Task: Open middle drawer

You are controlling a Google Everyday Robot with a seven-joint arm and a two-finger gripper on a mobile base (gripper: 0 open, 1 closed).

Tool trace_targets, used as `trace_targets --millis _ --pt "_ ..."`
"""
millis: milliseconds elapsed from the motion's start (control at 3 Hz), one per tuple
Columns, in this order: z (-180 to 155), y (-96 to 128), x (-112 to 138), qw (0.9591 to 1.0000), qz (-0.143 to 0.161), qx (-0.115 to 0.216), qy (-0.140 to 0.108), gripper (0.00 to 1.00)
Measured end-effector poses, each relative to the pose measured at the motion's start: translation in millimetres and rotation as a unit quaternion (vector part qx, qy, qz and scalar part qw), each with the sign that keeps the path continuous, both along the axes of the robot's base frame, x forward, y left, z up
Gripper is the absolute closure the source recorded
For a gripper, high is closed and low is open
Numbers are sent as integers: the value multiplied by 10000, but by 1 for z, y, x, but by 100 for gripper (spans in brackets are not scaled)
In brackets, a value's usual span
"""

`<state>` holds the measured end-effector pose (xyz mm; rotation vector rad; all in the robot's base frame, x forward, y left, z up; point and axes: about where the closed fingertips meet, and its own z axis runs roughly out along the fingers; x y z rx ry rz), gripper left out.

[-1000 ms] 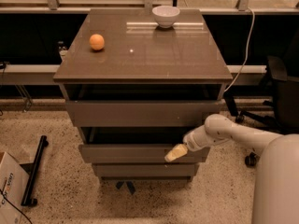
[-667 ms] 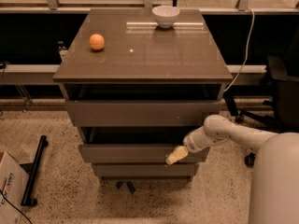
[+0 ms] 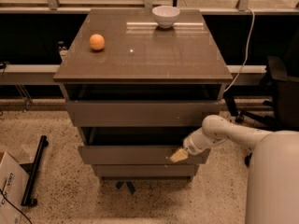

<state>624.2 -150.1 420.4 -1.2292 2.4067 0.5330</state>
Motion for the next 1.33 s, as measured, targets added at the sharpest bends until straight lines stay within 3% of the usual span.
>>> trace_targets --millis 333,667,1333 --pt "0 0 0 10000 0 0 0 64" --pt "1 0 0 10000 0 0 0 64" --pt "1 0 0 10000 1 0 1 17"
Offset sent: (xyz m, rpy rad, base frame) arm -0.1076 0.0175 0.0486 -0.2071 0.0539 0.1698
